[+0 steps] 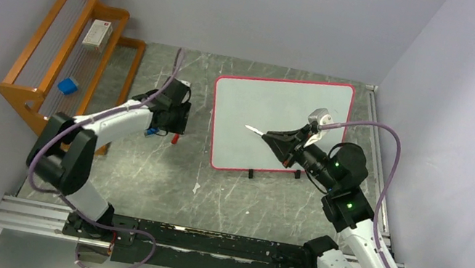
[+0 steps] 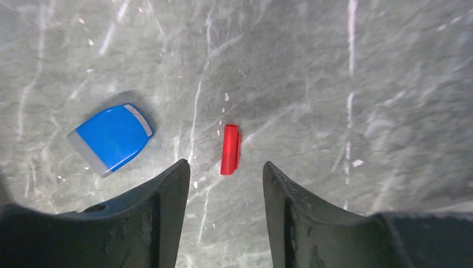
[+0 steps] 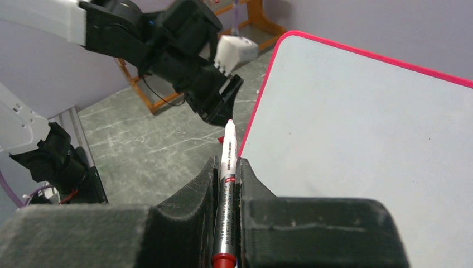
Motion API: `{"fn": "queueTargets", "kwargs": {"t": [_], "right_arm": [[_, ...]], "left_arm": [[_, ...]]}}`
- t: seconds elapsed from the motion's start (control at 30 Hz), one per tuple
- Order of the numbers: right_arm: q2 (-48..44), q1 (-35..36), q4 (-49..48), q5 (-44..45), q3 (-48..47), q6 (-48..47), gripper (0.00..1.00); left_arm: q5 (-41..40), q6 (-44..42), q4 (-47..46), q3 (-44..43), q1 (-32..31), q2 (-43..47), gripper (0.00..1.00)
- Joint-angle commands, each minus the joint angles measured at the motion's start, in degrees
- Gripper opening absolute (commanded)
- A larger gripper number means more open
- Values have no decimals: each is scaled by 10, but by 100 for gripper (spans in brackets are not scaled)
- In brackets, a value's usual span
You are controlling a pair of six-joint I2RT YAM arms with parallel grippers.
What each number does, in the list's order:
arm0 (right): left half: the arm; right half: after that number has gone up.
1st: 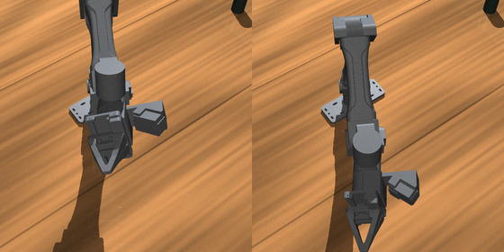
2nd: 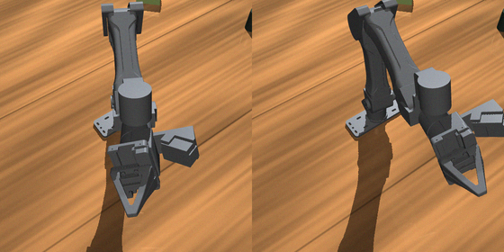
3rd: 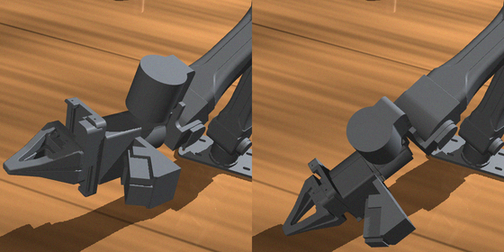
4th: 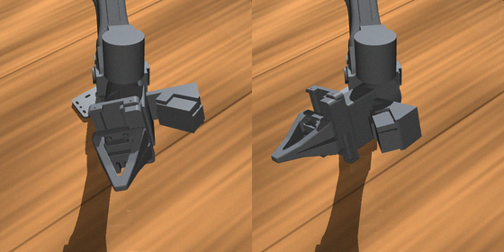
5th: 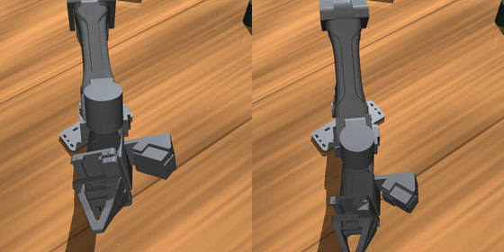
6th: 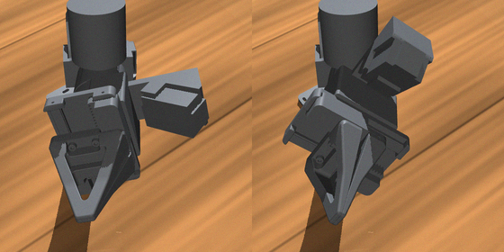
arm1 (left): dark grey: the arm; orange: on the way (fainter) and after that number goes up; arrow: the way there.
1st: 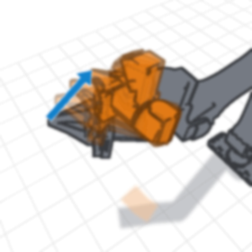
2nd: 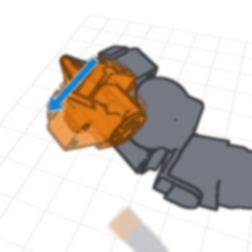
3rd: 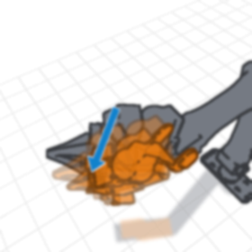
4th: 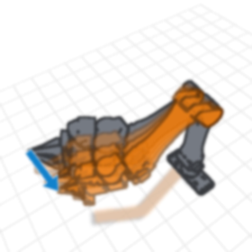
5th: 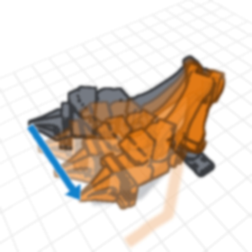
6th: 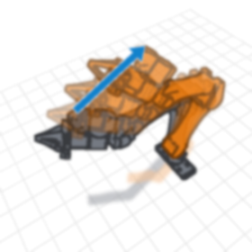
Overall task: Write a sentence on the whiteboard
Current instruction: Place the pen cap at the center of the board, then write a sentence on the whiteboard.
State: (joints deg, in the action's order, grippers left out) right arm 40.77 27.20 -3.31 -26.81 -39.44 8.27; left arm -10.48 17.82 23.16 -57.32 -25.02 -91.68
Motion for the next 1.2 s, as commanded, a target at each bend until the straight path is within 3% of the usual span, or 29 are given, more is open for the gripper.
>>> {"fn": "queueTargets", "kwargs": {"t": [0.0,0.13,0.3,0.5,0.83,1.0,1.17], "right_arm": [[-15,7,4,18,-7,-7,0],[-21,11,3,28,-5,-5,0],[-21,15,-3,29,-2,-4,0],[-21,17,-4,33,-3,-4,0],[-12,20,-2,35,-10,-3,0],[-5,21,-4,38,-14,-4,0],[2,21,-2,36,-19,-7,0]], "left_arm": [[14,-6,16,-18,15,72,58],[65,-14,-1,-5,48,136,64],[252,-29,-76,33,123,203,67],[427,-40,-152,29,137,212,72],[629,33,-335,-7,131,91,71],[658,45,-364,-46,100,28,66],[680,110,-469,-18,94,9,56]]}}
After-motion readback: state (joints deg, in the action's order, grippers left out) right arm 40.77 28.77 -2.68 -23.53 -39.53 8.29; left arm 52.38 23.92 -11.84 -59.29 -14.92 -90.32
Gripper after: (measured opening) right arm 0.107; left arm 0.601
